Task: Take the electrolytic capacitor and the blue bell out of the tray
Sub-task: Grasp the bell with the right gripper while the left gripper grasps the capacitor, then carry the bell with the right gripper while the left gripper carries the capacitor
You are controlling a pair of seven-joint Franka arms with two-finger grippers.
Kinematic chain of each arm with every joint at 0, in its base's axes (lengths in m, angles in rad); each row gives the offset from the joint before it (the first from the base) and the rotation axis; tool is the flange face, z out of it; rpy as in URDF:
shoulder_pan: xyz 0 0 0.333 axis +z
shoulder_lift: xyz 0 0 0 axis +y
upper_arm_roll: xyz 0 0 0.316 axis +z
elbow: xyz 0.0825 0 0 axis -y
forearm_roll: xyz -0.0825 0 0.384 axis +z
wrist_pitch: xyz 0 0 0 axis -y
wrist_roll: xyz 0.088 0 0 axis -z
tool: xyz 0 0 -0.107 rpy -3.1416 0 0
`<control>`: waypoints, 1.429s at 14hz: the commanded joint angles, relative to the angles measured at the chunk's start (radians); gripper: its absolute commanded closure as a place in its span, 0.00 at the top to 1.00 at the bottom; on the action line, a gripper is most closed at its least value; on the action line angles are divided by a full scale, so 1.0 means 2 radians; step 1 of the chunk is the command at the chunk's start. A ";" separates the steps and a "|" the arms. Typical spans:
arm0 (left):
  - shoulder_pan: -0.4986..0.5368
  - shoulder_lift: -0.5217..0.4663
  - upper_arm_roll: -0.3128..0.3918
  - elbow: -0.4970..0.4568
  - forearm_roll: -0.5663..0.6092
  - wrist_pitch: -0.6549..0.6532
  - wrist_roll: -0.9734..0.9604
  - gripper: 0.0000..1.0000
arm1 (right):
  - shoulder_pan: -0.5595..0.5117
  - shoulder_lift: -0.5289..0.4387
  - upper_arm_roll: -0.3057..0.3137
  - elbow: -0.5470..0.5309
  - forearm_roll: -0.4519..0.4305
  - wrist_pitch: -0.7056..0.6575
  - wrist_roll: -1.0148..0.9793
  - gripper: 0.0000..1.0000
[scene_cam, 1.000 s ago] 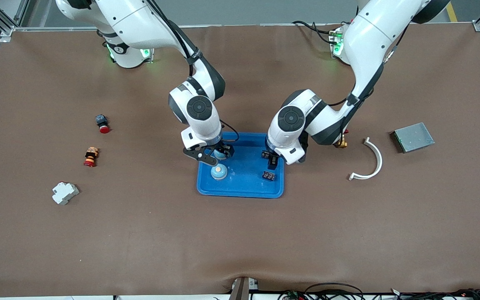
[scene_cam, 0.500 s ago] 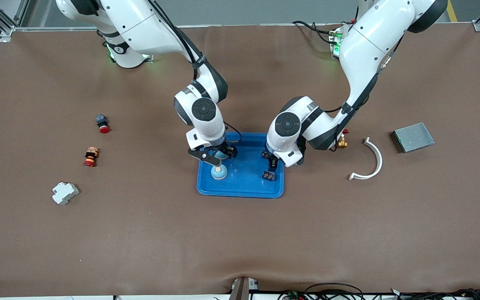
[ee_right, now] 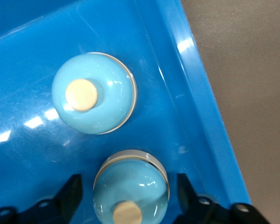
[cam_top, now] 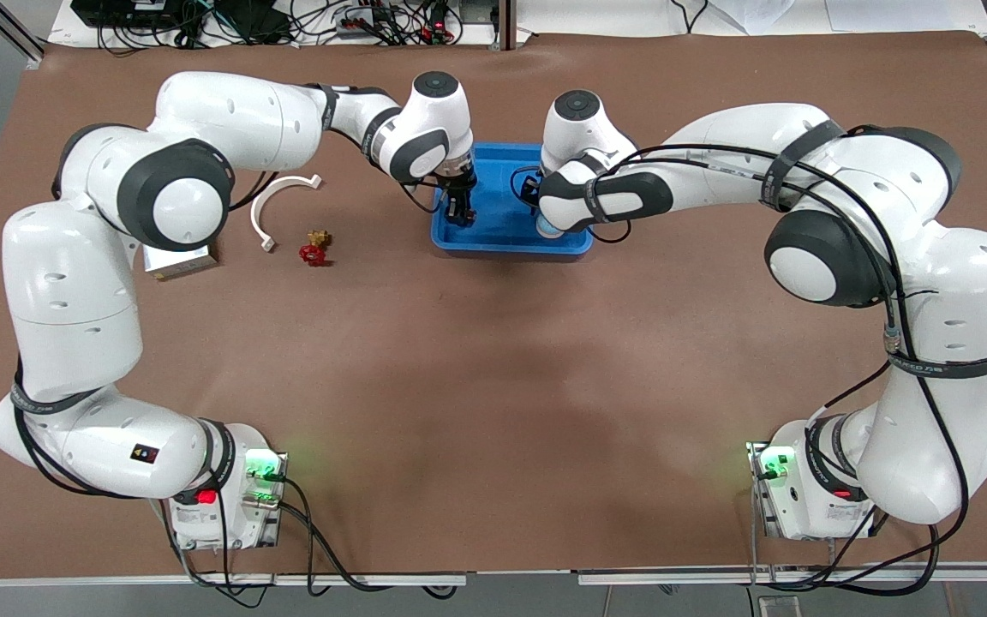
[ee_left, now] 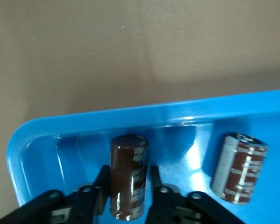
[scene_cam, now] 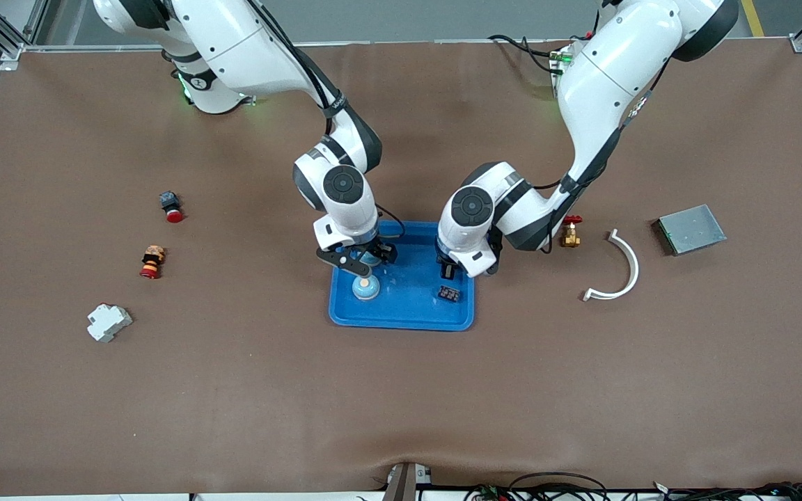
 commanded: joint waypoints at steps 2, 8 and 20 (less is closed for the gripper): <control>-0.004 0.000 0.002 0.010 0.026 0.001 -0.005 0.00 | 0.006 0.003 -0.005 0.005 -0.001 -0.003 0.010 0.00; -0.008 -0.057 -0.004 0.049 0.053 -0.136 0.033 0.00 | -0.003 -0.003 0.000 0.048 0.001 -0.084 0.005 0.00; 0.108 -0.133 -0.004 0.047 0.040 -0.231 0.282 0.00 | -0.132 -0.142 0.002 -0.016 0.039 -0.218 -0.281 0.00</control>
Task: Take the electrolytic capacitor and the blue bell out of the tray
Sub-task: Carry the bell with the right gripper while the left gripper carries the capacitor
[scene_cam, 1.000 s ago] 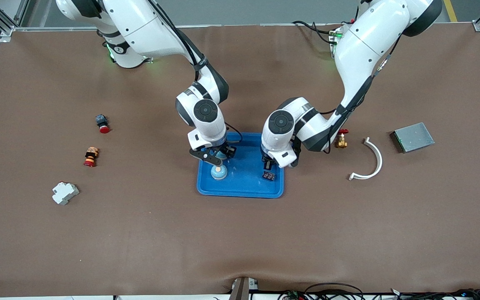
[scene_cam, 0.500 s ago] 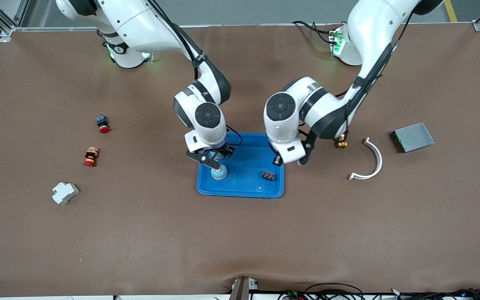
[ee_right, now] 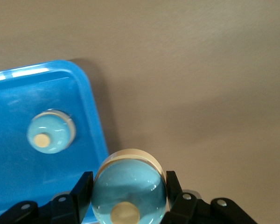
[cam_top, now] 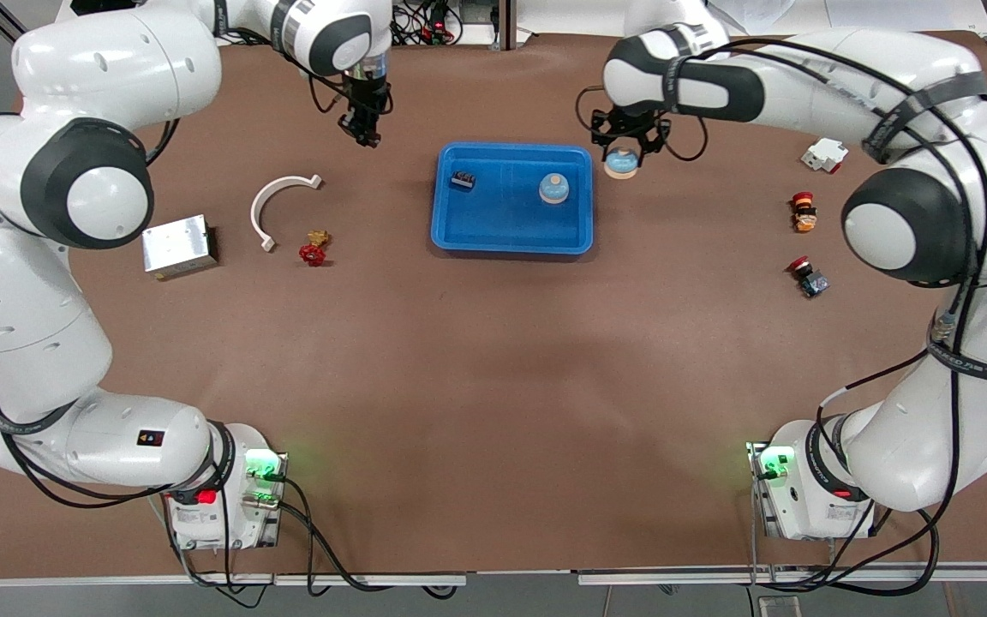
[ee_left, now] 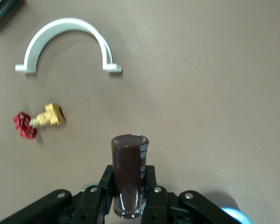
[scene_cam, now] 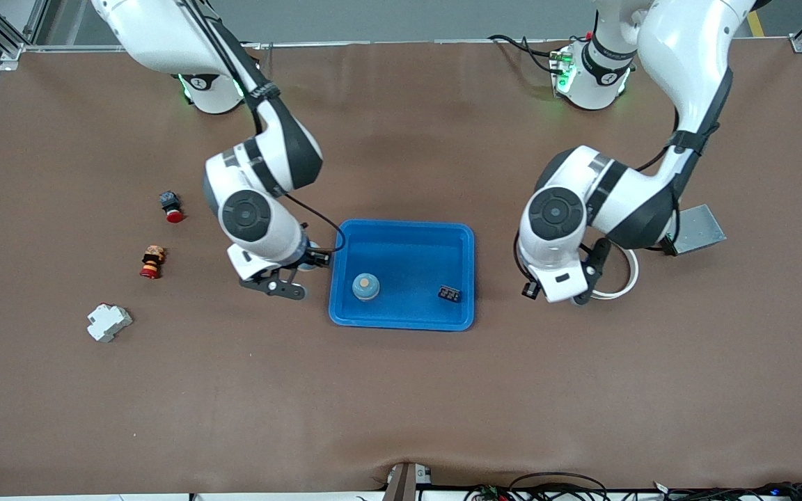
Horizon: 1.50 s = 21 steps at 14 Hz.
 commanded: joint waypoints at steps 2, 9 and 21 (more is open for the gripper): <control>0.025 -0.025 -0.003 -0.016 -0.007 -0.024 0.060 0.00 | -0.042 -0.073 0.006 -0.107 0.004 0.036 -0.096 0.00; 0.100 -0.030 -0.004 -0.096 -0.002 -0.013 0.109 0.00 | -0.136 -0.141 0.007 -0.256 0.005 0.145 -0.272 0.00; 0.199 -0.003 -0.004 -0.203 -0.008 0.125 0.147 0.02 | -0.208 -0.097 0.007 -0.332 0.005 0.323 -0.387 0.00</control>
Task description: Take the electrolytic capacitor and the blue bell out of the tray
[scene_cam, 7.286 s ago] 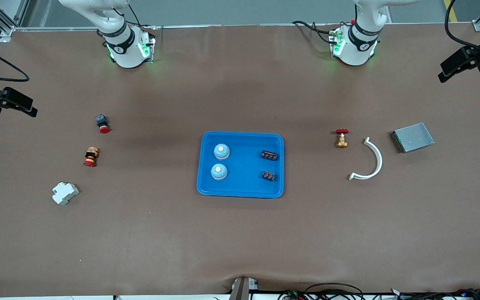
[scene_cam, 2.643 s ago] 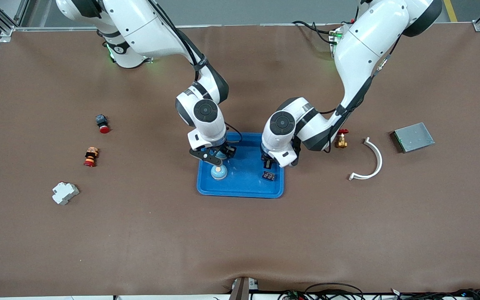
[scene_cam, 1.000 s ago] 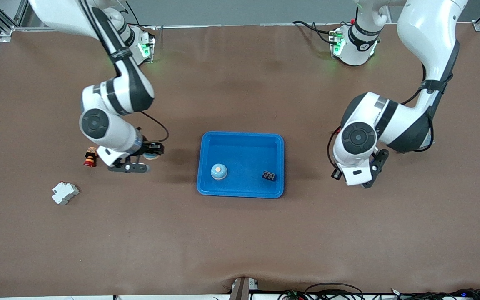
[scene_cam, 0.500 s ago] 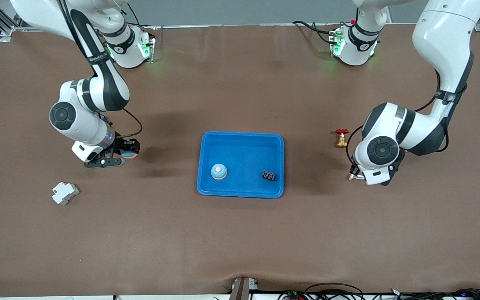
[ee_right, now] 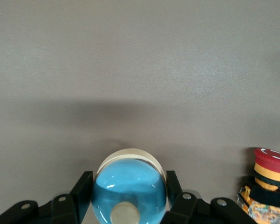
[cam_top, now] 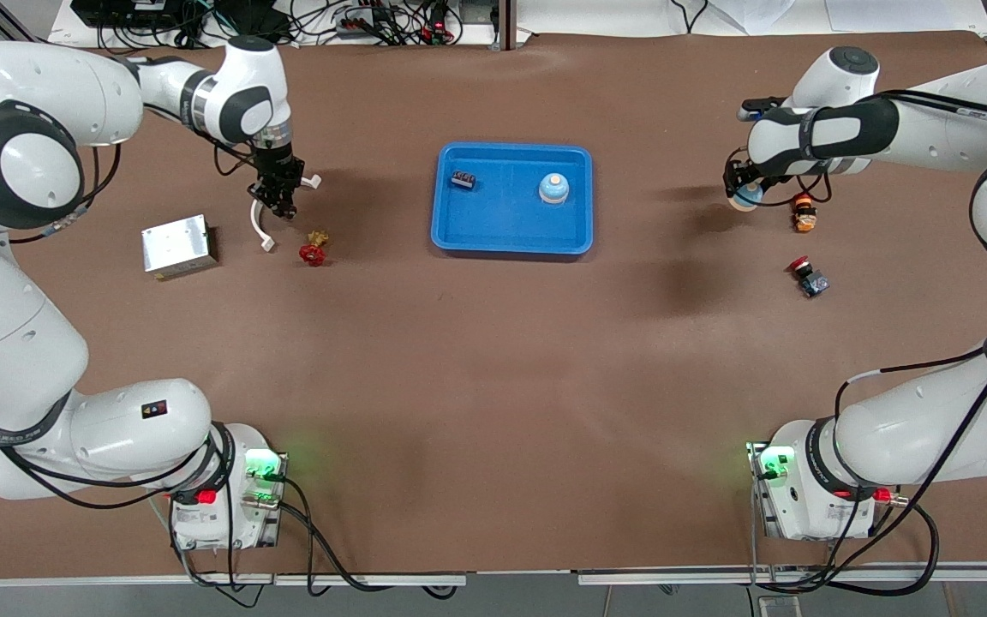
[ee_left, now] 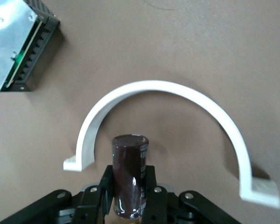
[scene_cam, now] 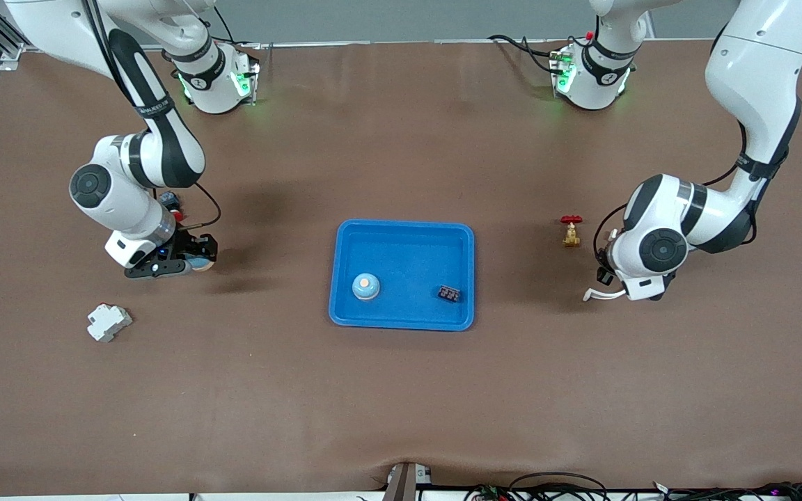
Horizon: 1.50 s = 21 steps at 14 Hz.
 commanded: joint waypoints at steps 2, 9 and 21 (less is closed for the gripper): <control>0.015 0.003 -0.005 -0.003 -0.008 0.025 0.012 0.53 | -0.022 0.026 0.009 -0.010 0.005 0.031 -0.017 0.00; 0.006 0.002 -0.039 0.047 -0.074 0.021 -0.010 1.00 | -0.030 0.055 0.010 -0.008 0.006 0.044 -0.017 0.00; -0.180 0.094 -0.016 0.215 -0.103 0.052 -0.186 0.98 | -0.025 0.037 0.013 0.035 0.011 -0.035 0.002 1.00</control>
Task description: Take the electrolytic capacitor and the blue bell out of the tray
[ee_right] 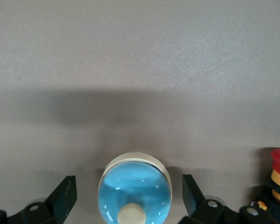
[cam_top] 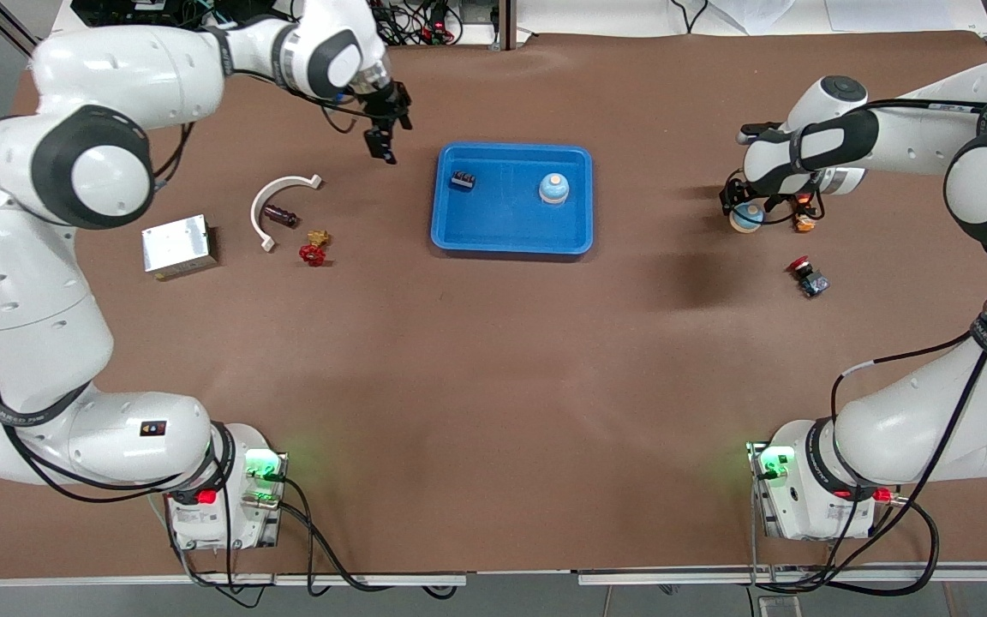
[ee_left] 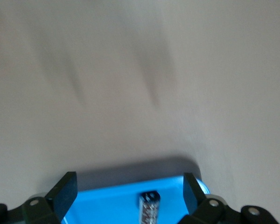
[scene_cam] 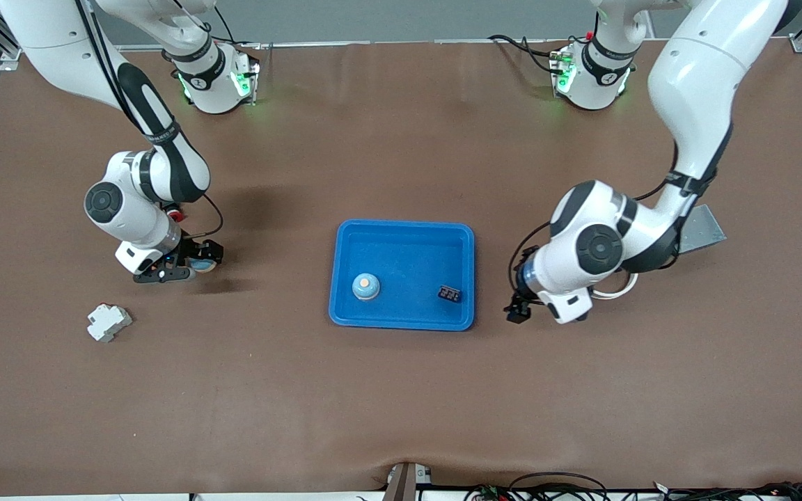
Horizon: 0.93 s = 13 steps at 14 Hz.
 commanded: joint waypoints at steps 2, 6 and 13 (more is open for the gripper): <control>-0.047 0.019 0.023 0.022 0.003 0.035 -0.009 0.95 | -0.002 -0.020 0.013 0.039 0.009 -0.061 0.032 1.00; -0.091 0.033 0.041 0.023 0.003 0.072 -0.028 0.83 | 0.060 -0.017 0.020 0.098 0.009 -0.106 0.165 1.00; -0.190 0.070 0.121 0.059 0.003 0.075 -0.081 0.64 | 0.192 0.016 0.020 0.209 0.007 -0.160 0.417 1.00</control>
